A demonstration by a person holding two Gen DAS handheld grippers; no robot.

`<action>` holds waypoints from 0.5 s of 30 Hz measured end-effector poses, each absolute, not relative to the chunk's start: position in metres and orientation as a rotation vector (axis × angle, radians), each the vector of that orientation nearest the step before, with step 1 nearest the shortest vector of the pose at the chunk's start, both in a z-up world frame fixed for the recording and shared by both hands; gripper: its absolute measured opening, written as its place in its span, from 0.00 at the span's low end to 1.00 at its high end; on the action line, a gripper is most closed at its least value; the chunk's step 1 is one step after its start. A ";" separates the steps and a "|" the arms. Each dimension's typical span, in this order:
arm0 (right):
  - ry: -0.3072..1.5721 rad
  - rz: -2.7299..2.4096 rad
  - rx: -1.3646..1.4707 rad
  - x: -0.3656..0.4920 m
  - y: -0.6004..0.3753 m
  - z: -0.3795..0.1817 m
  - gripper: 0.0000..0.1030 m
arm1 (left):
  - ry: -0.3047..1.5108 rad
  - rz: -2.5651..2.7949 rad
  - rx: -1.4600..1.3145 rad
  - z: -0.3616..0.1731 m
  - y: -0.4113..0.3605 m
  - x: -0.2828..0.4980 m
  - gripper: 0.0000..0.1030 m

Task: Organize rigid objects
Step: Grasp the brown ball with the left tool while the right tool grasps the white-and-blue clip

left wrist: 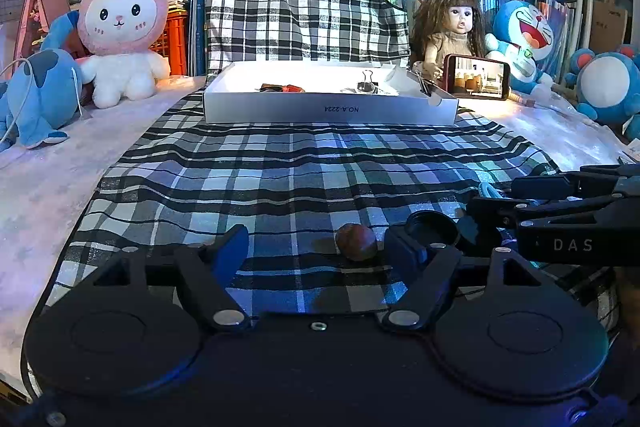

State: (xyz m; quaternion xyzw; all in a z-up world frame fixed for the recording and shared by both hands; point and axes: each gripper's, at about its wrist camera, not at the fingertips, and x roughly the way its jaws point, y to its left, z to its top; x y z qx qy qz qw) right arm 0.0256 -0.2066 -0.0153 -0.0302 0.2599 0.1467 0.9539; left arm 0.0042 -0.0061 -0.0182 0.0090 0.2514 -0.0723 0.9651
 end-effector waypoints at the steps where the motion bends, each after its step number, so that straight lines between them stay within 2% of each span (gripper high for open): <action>1: 0.527 0.298 -0.058 0.025 -0.207 -0.015 0.66 | 0.509 -0.146 0.020 -0.018 -0.006 0.004 0.72; 8: 0.521 0.302 -0.052 0.024 -0.204 -0.015 0.54 | 0.511 -0.148 0.020 -0.019 -0.007 0.004 0.72; 15: 0.512 0.301 -0.062 0.022 -0.201 -0.016 0.51 | 0.512 -0.143 0.038 -0.020 -0.009 0.005 0.73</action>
